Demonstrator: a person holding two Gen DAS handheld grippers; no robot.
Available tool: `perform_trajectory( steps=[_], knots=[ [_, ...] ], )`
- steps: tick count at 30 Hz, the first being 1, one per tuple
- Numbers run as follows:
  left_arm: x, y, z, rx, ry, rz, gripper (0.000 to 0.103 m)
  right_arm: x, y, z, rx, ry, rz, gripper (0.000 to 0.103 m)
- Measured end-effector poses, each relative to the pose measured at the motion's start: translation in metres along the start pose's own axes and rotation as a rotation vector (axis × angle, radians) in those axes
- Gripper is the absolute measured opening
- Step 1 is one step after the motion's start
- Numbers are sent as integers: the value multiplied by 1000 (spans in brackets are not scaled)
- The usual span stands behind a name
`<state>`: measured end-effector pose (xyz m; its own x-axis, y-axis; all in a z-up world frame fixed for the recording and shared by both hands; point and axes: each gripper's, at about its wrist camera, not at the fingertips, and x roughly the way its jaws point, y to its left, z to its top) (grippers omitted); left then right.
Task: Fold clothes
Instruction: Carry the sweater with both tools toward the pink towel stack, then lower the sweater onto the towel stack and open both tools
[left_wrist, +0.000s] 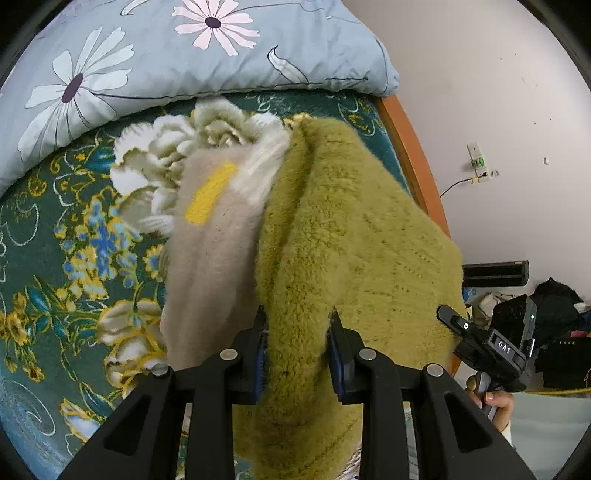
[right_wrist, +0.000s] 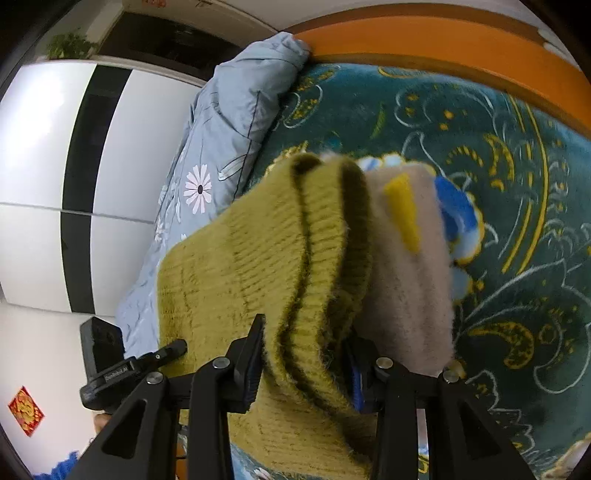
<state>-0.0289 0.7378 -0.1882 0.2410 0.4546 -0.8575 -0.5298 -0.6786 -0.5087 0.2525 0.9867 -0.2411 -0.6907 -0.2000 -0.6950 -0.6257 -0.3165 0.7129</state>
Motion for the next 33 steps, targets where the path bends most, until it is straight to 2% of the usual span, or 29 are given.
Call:
perform_trajectory(
  steps=[6,12,16,19,21,25,27,29,33],
  knots=[
    [7,0,6,-16,12,31,30,4,-3,0,27,-11,7,42],
    [-8,-2,6,-35,18,17,34,-14,8,1,-9,-22,-28,45],
    [-39,-3,6,-50,-67,27,33,-51,7,-1,-27,-108,-78,45],
    [-64,-19,-4,10,-138,16,33,-67,19,-11,-73,-143,-105,45],
    [-68,-37,-19,93,-137,-6,33,-73,31,-19,-115,-154,-114,45],
    [-41,-68,-56,313,-38,51,33,-49,60,-49,-243,-87,-94,45],
    [-28,-69,-66,350,-6,107,33,-33,67,-59,-298,-53,-104,45],
    [-19,-61,-67,330,9,140,33,-24,59,-59,-297,-59,-172,44],
    [-9,-53,-57,301,18,151,33,-15,39,-51,-234,-70,-188,43]
  ],
)
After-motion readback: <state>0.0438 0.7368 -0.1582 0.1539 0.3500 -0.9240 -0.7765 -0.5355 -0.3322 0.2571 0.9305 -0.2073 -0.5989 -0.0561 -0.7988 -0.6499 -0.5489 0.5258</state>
